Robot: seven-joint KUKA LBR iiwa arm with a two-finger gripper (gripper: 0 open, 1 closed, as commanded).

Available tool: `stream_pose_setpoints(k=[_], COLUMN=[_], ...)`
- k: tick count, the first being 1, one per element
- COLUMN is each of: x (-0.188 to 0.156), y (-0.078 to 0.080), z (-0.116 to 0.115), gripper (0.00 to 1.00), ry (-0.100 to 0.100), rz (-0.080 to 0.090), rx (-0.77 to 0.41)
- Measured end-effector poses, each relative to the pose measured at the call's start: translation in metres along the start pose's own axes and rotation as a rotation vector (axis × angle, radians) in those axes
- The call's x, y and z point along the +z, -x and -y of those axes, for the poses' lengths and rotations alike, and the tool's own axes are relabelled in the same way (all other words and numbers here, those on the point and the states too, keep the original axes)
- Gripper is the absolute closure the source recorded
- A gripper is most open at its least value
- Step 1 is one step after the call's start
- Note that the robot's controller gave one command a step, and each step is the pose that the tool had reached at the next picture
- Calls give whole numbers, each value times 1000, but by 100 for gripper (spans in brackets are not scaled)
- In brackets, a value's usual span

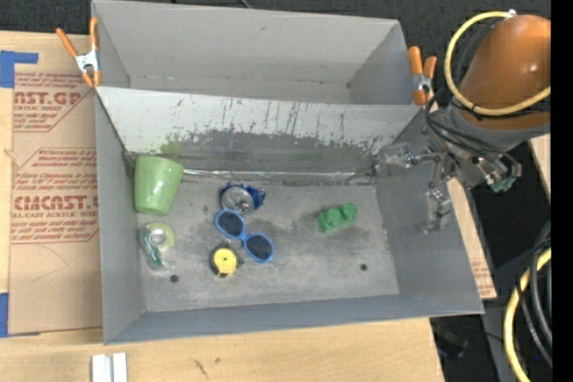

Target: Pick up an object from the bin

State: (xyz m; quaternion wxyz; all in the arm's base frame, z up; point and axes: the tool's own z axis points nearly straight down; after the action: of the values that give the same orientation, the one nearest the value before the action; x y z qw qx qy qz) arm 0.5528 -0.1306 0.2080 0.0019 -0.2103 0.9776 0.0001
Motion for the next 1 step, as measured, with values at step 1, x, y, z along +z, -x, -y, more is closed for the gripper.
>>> stream_pose_setpoints(k=[1], x=[70], y=[52], z=[-41], gripper=[0], ry=[6], rz=[-3], rx=[-100])
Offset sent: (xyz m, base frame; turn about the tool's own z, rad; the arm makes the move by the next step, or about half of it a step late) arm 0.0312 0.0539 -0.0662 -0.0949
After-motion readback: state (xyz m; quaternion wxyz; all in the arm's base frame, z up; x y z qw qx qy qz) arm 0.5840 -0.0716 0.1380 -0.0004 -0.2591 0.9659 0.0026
